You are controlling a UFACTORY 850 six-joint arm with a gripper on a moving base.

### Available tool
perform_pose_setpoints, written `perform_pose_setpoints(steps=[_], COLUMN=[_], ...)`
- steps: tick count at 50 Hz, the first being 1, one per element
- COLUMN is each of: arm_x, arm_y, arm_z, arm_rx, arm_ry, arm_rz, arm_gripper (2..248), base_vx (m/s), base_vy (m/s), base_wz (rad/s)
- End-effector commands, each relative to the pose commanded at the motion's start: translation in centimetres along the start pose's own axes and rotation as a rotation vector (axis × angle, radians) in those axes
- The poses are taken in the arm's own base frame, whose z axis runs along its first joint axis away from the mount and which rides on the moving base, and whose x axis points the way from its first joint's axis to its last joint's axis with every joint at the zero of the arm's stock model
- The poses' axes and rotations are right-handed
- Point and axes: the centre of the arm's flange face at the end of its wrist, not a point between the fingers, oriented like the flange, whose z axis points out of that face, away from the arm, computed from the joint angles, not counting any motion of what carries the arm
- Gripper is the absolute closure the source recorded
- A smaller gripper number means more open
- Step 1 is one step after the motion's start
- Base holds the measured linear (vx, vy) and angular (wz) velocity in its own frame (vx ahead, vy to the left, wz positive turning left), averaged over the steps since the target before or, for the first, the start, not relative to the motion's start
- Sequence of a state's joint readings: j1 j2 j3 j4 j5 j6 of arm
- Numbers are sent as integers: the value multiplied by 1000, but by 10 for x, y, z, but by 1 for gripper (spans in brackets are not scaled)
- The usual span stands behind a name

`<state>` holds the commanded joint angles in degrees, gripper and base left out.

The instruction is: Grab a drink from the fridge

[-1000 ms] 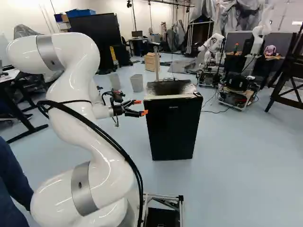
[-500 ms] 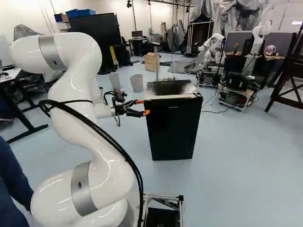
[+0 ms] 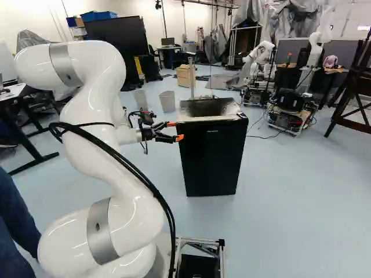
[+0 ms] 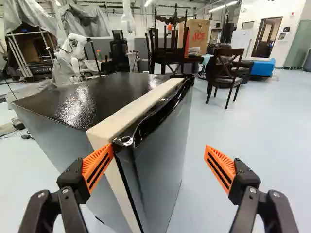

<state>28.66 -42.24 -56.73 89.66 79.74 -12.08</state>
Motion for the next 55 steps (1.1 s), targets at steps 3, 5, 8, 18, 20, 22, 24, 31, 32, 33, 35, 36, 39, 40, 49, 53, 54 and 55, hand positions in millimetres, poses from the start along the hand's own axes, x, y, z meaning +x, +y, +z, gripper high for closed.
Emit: perform_pose_setpoints(steps=[3, 5, 8, 18, 20, 22, 24, 31, 32, 33, 35, 36, 39, 40, 49, 53, 54, 55], arm_x=[0, 0, 1, 2, 2, 2, 2, 2, 2, 2, 1, 1, 1, 1, 0, 0, 0, 0], arm_y=[-1, -2, -2, 1, 2, 3, 4, 13, 14, 16, 20, 22, 28, 30, 48, 55, 56, 58], arm_z=[2, 3, 4, 9, 10, 11, 11, 8, 7, 6, 4, 3, 0, -1, -10, -13, -14, -15], arm_rx=[-3, -5, -8, -18, -19, -21, -22, -19, -18, -17, -15, -14, -10, -9, 3, 8, 9, 10], arm_ry=[0, 0, 1, 1, 1, 1, 1, 0, 0, 0, -1, -1, -2, -2, -3, -4, -4, -4], arm_rz=[3, 4, 6, 6, 4, 3, 1, -13, -16, -19, -26, -29, -40, -43, -76, -87, -90, -93], arm_gripper=[3, 3, 3, 3, 3, 3, 3, 3, 3, 3, 3, 3, 3, 3, 3, 3, 3, 3], base_vx=[0, 0, 0, 0, 0, 0, 0, 0, 0, 0, 0, 0, 0, 0, 0, 0, 0, 0], base_vy=[0, 0, 0, 0, 0, 0, 0, 0, 0, 0, 0, 0, 0, 0, 0, 0, 0, 0], base_wz=[0, 0, 0, 0, 0, 0, 0, 0, 0, 0, 0, 0, 0, 0, 0, 0, 0, 0])
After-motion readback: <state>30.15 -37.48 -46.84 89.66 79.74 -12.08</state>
